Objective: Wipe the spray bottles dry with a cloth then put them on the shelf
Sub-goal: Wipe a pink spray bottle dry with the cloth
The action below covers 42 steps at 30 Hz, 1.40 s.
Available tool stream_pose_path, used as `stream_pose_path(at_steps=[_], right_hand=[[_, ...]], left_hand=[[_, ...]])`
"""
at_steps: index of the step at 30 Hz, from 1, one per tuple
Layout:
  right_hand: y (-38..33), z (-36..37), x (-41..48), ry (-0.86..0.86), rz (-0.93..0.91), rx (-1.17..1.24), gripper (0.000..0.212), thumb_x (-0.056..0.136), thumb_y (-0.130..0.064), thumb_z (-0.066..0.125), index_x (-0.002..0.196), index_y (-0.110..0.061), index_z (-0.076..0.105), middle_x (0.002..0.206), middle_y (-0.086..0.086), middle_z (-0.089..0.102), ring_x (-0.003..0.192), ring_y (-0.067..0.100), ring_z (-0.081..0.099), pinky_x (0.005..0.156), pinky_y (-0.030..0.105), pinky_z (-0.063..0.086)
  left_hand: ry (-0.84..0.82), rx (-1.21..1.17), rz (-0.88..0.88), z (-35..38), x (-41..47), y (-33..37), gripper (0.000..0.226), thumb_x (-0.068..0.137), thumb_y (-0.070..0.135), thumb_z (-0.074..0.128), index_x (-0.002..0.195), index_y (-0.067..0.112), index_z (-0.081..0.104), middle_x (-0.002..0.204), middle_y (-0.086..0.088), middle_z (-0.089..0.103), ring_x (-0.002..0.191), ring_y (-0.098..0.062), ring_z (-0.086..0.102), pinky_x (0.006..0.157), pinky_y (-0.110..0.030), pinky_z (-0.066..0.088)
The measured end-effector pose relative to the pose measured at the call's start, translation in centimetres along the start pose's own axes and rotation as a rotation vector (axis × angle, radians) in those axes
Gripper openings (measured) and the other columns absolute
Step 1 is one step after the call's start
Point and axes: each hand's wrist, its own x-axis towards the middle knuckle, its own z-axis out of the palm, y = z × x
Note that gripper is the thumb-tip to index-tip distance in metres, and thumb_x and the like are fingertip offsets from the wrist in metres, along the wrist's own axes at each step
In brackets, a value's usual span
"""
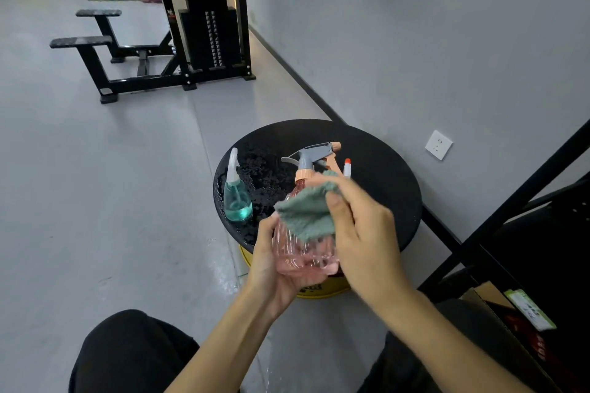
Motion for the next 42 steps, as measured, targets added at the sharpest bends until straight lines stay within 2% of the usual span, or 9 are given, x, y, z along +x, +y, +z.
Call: stream_pose_path(at_steps=[2, 5, 9, 12, 16, 26, 31, 35, 42], right_hand=[[0.0, -0.1, 2.0, 0.041, -0.024, -0.051, 0.023, 0.101, -0.013, 0.043, 0.109, -0.014, 0.065, 0.098, -0.008, 0.067, 0.094, -0.001, 0.062, 0.077, 0.013, 0.048], [0.1, 0.3, 4.3, 0.034, -0.083, -0.124, 0.026, 0.101, -0.014, 0.042, 0.115, -0.01, 0.063, 0.12, 0.005, 0.064, 0.111, 0.002, 0.054, 0.091, 0.011, 0.044], [1.3, 0.7, 5.0, -0.16, -0.112, -0.295, 0.031, 0.101, -0.023, 0.042, 0.126, -0.013, 0.057, 0.141, -0.001, 0.05, 0.143, 0.011, 0.024, 0.12, 0.046, 0.013], [1.6, 0.1, 4.4, -0.284, -0.088, -0.542, 0.058, 0.095, -0.053, 0.036, 0.145, -0.024, 0.039, 0.156, -0.012, 0.024, 0.147, 0.004, -0.005, 0.113, 0.053, -0.012], [1.0, -0.6, 3.6, -0.491, -0.091, -0.595, 0.074, 0.091, -0.064, 0.015, 0.152, -0.023, 0.021, 0.16, -0.012, 0.007, 0.145, -0.002, -0.01, 0.118, 0.035, -0.011], [2.0, -2.0, 5.8, -0.484, -0.004, -0.741, 0.073, 0.091, -0.062, 0.006, 0.153, -0.023, 0.003, 0.16, -0.009, -0.006, 0.145, 0.007, -0.017, 0.119, 0.036, -0.01], [0.9, -0.7, 4.6, -0.559, -0.101, -0.578, 0.069, 0.094, -0.06, 0.01, 0.152, -0.024, 0.02, 0.159, -0.013, 0.007, 0.145, -0.001, -0.009, 0.119, 0.031, -0.009], [1.8, -1.4, 5.6, -0.51, -0.002, -0.594, 0.069, 0.093, -0.058, 0.008, 0.153, -0.024, 0.008, 0.16, -0.013, -0.001, 0.145, 0.001, -0.011, 0.122, 0.037, 0.002], [1.0, -0.9, 5.5, -0.524, -0.008, -0.625, 0.068, 0.095, -0.055, 0.009, 0.153, -0.021, 0.01, 0.16, -0.01, -0.001, 0.146, 0.004, -0.012, 0.12, 0.035, -0.007]], left_hand=[[-0.023, 0.01, -0.011, 0.2, -0.2, -0.2, 0.055, 0.093, 0.052, 0.037, 0.083, 0.018, 0.078, 0.084, -0.008, 0.074, 0.068, -0.023, 0.071, 0.073, -0.043, 0.052], [-0.012, 0.014, -0.037, 0.6, -0.5, -0.3, 0.054, 0.091, 0.054, 0.041, 0.1, 0.012, 0.074, 0.092, -0.012, 0.073, 0.075, -0.029, 0.07, 0.066, -0.042, 0.056], [-0.003, 0.0, -0.047, 0.6, -0.6, -0.4, 0.053, 0.089, 0.055, 0.045, 0.097, 0.012, 0.075, 0.097, -0.013, 0.073, 0.083, -0.031, 0.07, 0.069, -0.044, 0.055], [-0.001, 0.04, -0.034, 0.3, -0.7, -0.2, 0.052, 0.089, 0.055, 0.043, 0.09, 0.015, 0.078, 0.094, -0.011, 0.074, 0.079, -0.029, 0.071, 0.07, -0.043, 0.055], [-0.037, 0.024, -0.026, 0.1, -0.9, -0.1, 0.054, 0.09, 0.054, 0.041, 0.085, 0.015, 0.078, 0.082, -0.011, 0.073, 0.066, -0.027, 0.07, 0.05, -0.035, 0.056], [-0.09, 0.055, -0.011, 0.3, -1.0, 0.0, 0.058, 0.088, 0.057, 0.042, 0.115, 0.014, 0.07, 0.112, -0.016, 0.069, 0.091, -0.033, 0.065, 0.063, -0.037, 0.055], [-0.168, 0.15, -0.01, 0.3, -1.1, 0.4, 0.081, 0.053, 0.065, 0.079, 0.116, 0.016, 0.066, 0.1, -0.015, 0.07, 0.079, -0.033, 0.068, 0.048, -0.031, 0.053], [-0.213, 0.114, -0.039, 0.0, -1.0, 0.0, 0.1, 0.048, 0.059, 0.085, 0.128, 0.005, 0.058, 0.109, -0.02, 0.067, 0.082, -0.031, 0.068, 0.048, -0.03, 0.054], [-0.236, 0.158, -0.01, 0.2, -0.6, -0.2, 0.069, 0.049, 0.058, 0.084, 0.106, 0.021, 0.072, 0.099, -0.01, 0.072, 0.084, -0.03, 0.068, 0.053, -0.032, 0.055]])
